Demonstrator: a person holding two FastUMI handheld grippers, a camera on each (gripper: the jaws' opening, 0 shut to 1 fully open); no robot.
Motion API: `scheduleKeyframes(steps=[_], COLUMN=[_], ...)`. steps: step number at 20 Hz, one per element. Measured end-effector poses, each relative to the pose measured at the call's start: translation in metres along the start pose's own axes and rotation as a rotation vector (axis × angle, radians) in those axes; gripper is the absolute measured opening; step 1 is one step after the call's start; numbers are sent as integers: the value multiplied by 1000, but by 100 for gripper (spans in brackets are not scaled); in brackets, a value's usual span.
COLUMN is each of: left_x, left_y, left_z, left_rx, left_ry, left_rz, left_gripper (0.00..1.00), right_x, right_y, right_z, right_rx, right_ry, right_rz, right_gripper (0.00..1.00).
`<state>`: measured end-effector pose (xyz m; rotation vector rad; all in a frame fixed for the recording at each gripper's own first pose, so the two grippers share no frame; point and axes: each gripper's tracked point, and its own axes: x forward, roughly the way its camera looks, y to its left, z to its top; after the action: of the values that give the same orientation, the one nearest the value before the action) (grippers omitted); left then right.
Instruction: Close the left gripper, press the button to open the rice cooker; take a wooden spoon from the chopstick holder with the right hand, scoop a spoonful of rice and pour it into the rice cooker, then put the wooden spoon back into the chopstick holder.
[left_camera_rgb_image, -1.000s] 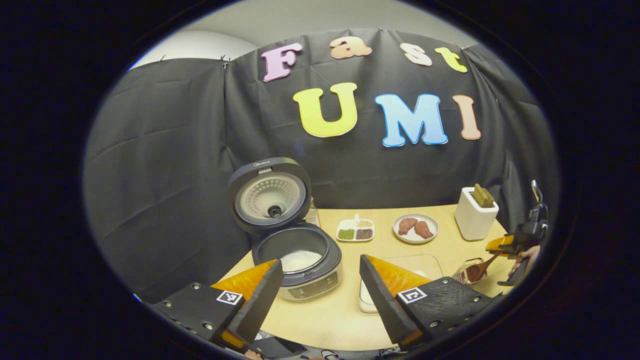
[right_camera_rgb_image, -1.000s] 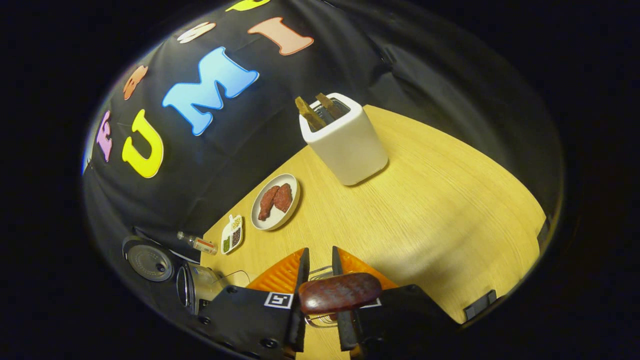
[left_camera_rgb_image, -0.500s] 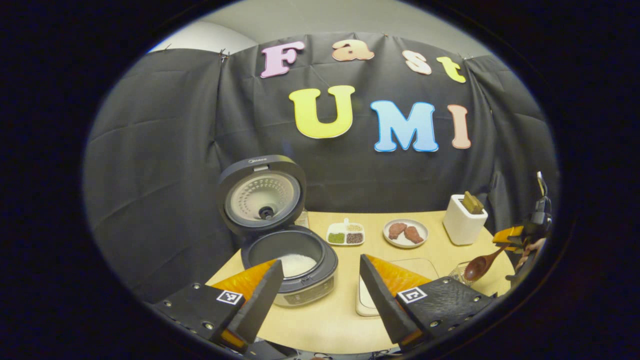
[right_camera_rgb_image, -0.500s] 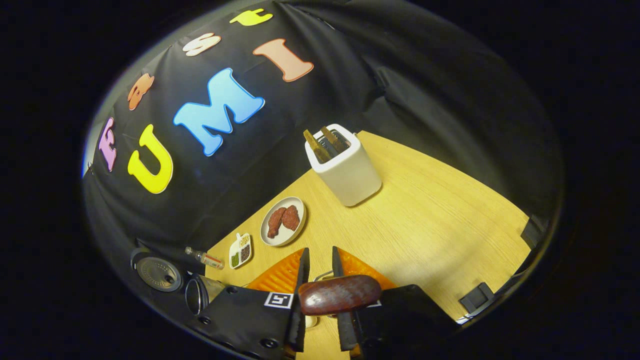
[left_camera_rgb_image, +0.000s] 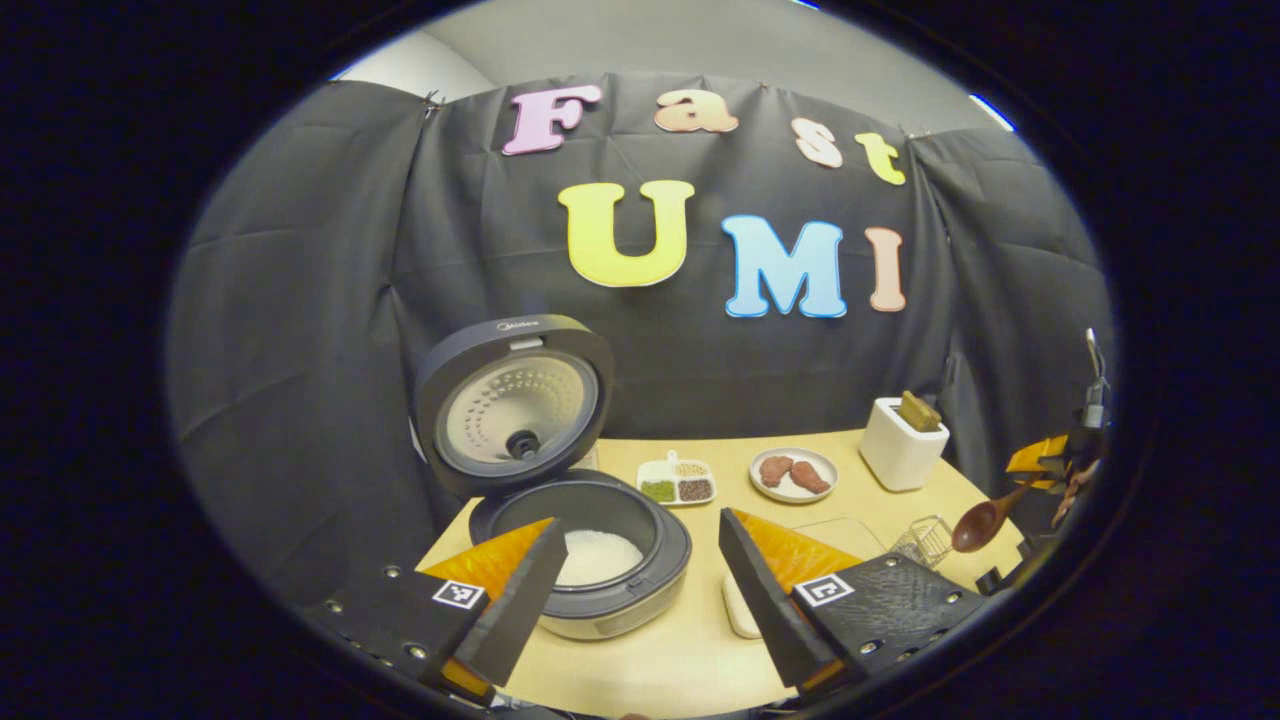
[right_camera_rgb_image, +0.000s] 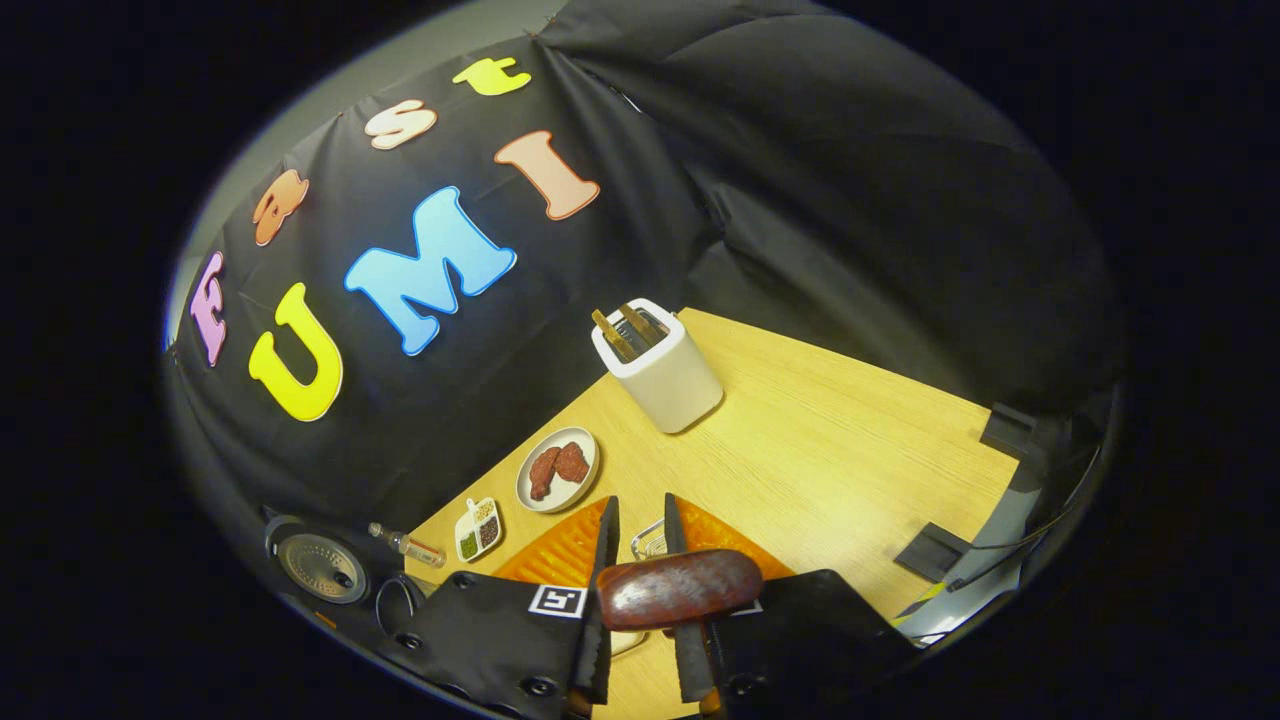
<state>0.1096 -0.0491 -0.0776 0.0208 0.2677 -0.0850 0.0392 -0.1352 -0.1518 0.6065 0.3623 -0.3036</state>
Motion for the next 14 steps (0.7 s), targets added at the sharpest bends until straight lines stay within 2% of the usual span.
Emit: scheduleKeyframes(steps=[4, 8, 14], left_x=[3, -3, -13], left_y=[21, 44, 81], left_z=[-7, -10, -25], left_rx=[-16, -26, -66], left_ry=[-10, -30, -29], left_rz=[-29, -31, 6], left_gripper=[96, 96, 96], right_x=[-16, -28, -15], right_y=[31, 81, 153], right_z=[-19, -31, -54], right_rx=[0, -2, -126], right_ry=[-3, 15, 37], right_rz=[20, 93, 194], right_gripper=[24, 24, 25])
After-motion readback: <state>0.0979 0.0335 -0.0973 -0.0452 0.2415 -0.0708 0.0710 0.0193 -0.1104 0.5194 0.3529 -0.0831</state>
